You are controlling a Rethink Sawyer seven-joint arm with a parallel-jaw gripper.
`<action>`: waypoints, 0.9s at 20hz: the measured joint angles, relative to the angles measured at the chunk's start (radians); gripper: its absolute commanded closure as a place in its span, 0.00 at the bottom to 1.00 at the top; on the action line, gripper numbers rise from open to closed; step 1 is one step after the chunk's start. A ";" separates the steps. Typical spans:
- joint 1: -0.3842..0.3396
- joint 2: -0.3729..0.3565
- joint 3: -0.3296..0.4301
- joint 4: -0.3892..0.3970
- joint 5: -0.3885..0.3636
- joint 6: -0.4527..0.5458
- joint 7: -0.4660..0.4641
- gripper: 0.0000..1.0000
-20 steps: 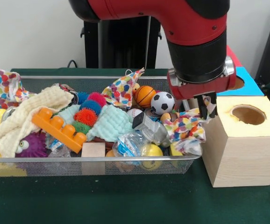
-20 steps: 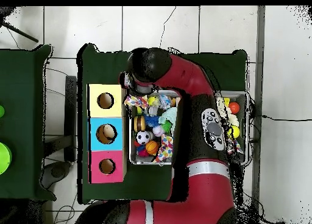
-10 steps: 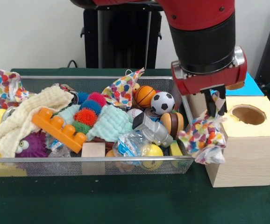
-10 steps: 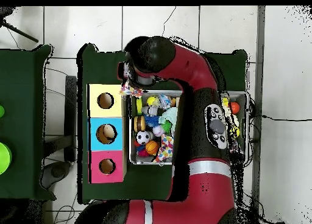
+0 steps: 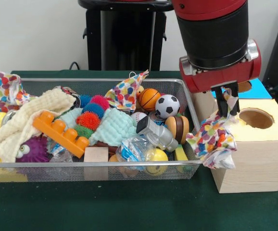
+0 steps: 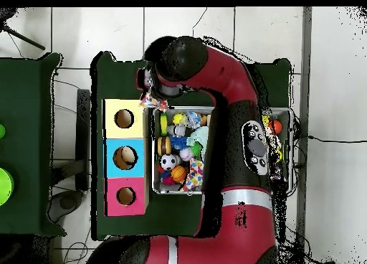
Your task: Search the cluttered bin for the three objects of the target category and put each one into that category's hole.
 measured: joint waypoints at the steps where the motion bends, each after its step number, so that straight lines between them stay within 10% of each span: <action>1: 0.001 0.000 0.000 -0.002 0.000 0.004 0.000 1.00; 18: 0.045 -0.007 -0.016 -0.172 0.031 0.286 0.165 1.00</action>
